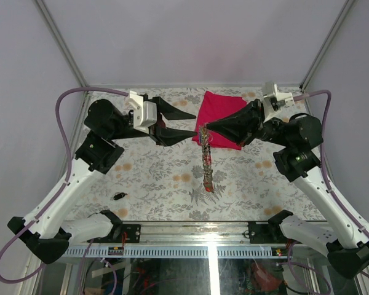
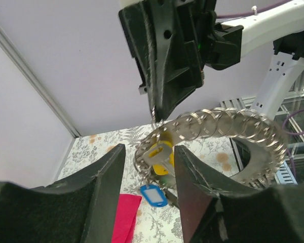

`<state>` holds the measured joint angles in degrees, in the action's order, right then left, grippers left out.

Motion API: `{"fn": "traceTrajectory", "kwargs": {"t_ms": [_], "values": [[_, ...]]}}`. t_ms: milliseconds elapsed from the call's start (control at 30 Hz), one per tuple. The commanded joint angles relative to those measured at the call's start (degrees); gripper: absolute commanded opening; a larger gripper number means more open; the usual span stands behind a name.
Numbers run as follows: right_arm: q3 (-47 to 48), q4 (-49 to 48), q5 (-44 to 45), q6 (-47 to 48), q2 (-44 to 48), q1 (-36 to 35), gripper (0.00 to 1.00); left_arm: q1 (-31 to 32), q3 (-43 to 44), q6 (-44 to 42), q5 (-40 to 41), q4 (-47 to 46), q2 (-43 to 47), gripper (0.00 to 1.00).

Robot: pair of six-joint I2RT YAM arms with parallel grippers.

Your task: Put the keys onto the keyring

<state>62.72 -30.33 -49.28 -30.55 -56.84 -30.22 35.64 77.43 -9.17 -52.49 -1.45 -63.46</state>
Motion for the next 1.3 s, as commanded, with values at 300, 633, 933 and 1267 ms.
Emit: {"fn": "traceTrajectory", "kwargs": {"t_ms": [300, 633, 933, 1267], "values": [[-0.03, -7.99, -2.25, 2.66, 2.26, 0.33, 0.0, 0.4, -7.97, 21.03, 0.05, -28.03, 1.13, 0.38], [-0.1, -8.34, -1.79, 2.53, 2.34, 0.26, 0.0, 0.53, -7.58, 22.16, -1.41, -28.45, -0.17, 0.34], [-0.18, -8.43, -1.79, 2.49, 2.59, 0.29, 0.0, 1.04, -7.39, 22.52, -1.57, -28.5, -1.62, 0.31], [-0.21, -8.52, -1.78, 2.49, 2.78, 0.3, 0.0, 1.88, -6.93, 22.63, -2.35, -28.25, -3.18, 0.27]]}}
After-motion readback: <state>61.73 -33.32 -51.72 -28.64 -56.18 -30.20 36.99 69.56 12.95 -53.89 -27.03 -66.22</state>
